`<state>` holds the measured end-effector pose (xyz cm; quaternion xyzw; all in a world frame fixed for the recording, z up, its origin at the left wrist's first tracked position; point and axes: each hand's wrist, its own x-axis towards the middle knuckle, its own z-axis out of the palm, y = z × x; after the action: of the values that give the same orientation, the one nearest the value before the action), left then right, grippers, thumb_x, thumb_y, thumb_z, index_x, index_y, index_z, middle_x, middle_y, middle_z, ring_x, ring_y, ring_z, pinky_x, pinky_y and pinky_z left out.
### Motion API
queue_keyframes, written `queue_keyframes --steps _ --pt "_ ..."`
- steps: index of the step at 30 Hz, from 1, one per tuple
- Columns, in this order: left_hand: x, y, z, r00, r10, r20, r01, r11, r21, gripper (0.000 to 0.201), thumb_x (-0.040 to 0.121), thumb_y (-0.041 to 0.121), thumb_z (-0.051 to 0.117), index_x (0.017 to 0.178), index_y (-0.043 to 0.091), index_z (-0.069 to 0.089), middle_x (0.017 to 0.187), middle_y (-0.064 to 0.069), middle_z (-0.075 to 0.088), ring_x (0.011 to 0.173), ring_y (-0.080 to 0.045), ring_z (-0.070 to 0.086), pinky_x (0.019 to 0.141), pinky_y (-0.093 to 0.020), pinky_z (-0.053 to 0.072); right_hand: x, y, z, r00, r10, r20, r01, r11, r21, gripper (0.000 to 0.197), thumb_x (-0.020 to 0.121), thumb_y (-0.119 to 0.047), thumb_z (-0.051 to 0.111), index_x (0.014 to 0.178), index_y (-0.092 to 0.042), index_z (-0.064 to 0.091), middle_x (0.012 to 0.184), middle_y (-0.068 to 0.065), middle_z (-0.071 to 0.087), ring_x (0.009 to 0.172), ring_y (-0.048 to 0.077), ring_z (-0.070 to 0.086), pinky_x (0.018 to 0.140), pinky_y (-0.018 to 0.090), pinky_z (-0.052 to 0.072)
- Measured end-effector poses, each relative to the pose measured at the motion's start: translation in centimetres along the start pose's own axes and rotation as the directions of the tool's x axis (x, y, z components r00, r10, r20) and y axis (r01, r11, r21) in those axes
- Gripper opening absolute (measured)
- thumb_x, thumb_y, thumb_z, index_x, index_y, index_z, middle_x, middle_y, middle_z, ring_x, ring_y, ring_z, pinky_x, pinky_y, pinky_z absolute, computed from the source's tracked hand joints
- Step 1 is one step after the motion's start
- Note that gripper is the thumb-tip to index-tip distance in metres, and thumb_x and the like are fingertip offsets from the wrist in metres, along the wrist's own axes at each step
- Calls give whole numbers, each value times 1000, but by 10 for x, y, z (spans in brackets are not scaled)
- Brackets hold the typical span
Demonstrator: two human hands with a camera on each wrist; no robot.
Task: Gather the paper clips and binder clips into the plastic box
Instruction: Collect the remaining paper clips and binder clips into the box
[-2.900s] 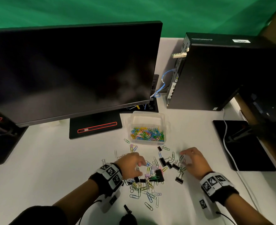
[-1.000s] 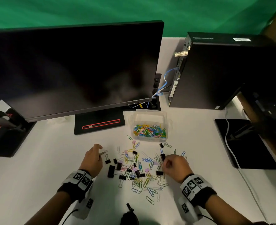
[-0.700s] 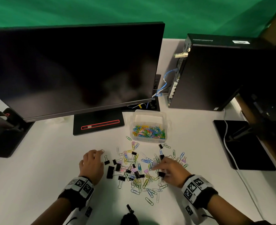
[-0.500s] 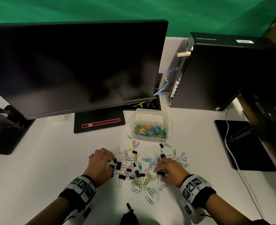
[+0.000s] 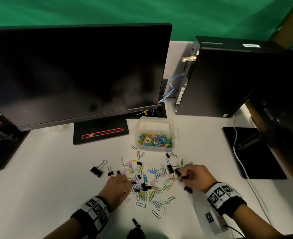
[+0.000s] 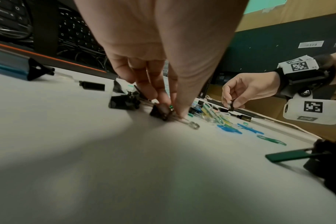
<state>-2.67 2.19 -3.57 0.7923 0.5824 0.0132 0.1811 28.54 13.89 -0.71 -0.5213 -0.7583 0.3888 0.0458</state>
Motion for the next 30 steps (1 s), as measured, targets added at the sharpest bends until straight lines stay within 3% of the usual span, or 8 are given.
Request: queue_keyframes --steps 7,10,13,16,19,23,27,30 --pt "-3 -12 -7 992 -97 -76 85 985 -149 37 59 1 70 83 25 54 87 1 62 73 -19 62 63 -23 49 -15 47 -33 893 283 -350 -257 959 120 20 72 -7 72 68 -24 62 71 0 69 65 16 63 57 16 43" --pt "4 -1 -15 993 -101 -56 88 976 -199 23 76 25 52 97 19 58 98 -2 58 89 -23 58 77 -30 45 -20 63 -31 855 379 -354 -345 925 159 23 73 -8 72 65 -26 61 71 3 69 61 21 63 54 18 45" --pt "15 17 -16 997 -70 -15 65 975 -215 54 73 53 34 111 21 57 108 3 55 100 -14 52 88 -26 40 -19 65 -25 840 403 -363 -364 915 172 20 73 -8 72 66 -24 63 74 4 67 60 18 59 50 14 43" --pt "28 31 -15 998 -61 34 67 978 -199 57 76 56 41 118 19 55 112 1 53 106 -14 50 93 -25 38 -15 59 -20 837 398 -376 -379 917 127 10 75 -9 71 76 -18 66 87 11 62 73 22 56 67 24 38" --pt "37 38 -13 994 -84 68 94 982 -166 41 83 40 57 116 16 54 114 -2 52 108 -16 48 92 -27 37 -14 45 -14 853 337 -399 -330 940 90 19 77 -9 69 94 -14 65 94 7 50 86 23 54 74 25 36" --pt "40 43 -15 993 -102 58 113 961 -252 33 83 35 60 109 15 55 106 1 51 103 -15 49 87 -25 39 -11 5 2 912 120 -393 -125 992 14 25 75 -11 70 98 -16 62 91 1 45 75 15 49 73 28 44" --pt "37 40 -22 978 -206 -16 163 819 -550 25 84 31 62 104 19 54 92 6 58 85 2 53 74 -8 39 -4 -31 27 988 -100 -116 97 995 -37 24 76 -22 64 100 -21 63 88 -5 49 76 10 51 70 23 42" --pt "32 34 -29 959 -274 -74 171 766 -619 18 87 24 61 100 24 48 78 10 56 71 7 54 65 -3 39 2 -52 49 973 -202 111 212 972 -97 28 80 -17 62 107 -25 62 96 -4 51 90 12 52 81 24 41"
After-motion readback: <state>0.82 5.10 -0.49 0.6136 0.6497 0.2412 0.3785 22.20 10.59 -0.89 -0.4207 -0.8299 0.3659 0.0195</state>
